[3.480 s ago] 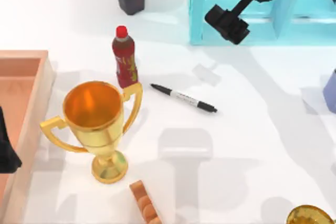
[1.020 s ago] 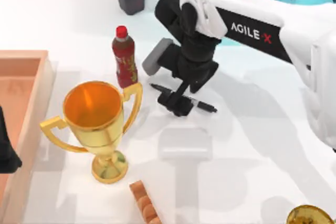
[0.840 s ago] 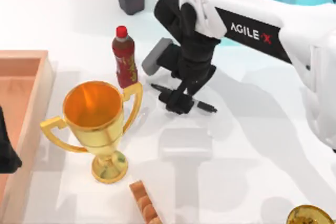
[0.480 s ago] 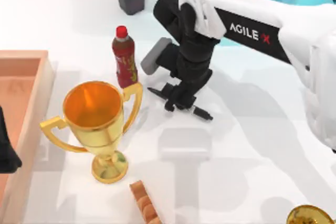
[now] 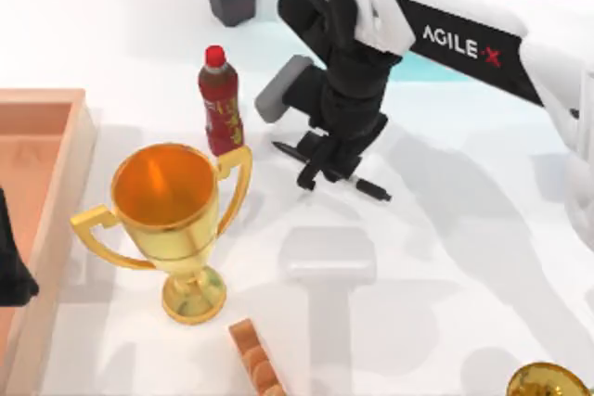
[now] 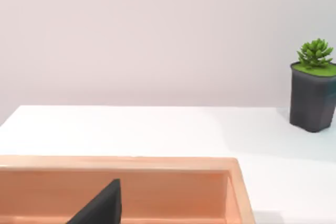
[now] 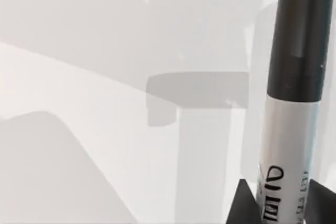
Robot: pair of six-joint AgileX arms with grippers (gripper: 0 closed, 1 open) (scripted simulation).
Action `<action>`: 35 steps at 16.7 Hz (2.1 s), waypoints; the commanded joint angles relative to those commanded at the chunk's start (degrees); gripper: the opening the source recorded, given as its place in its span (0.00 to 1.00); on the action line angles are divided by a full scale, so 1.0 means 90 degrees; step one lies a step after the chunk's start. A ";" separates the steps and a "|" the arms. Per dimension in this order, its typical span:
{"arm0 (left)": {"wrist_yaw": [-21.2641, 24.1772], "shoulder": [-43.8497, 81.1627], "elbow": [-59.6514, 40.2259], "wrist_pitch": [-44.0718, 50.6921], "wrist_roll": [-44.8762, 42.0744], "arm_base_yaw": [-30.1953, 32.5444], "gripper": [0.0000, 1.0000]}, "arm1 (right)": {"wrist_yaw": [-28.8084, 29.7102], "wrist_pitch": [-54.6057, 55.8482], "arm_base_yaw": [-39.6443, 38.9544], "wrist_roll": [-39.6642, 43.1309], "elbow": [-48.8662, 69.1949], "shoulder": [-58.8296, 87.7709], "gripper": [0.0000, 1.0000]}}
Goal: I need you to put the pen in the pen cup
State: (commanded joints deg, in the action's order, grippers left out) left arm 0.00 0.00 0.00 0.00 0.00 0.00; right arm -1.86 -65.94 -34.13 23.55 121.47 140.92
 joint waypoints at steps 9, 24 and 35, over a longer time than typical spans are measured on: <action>0.0000 0.0000 0.0000 0.0000 0.0000 0.0000 1.00 | 0.0041 -0.1243 -0.0547 -0.0794 -0.1441 -0.2451 0.00; 0.0000 0.0000 0.0000 0.0000 0.0000 0.0000 1.00 | -0.0094 -0.1117 -0.1325 -0.1166 -0.1986 -0.3085 0.00; 0.0000 0.0000 0.0000 0.0000 0.0000 0.0000 1.00 | -0.4494 -0.1547 0.0358 0.1757 -0.3003 -0.2708 0.00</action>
State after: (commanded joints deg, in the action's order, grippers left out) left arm 0.00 0.00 0.00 0.00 0.00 0.00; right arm -42.31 -79.86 -30.91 39.37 94.45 116.55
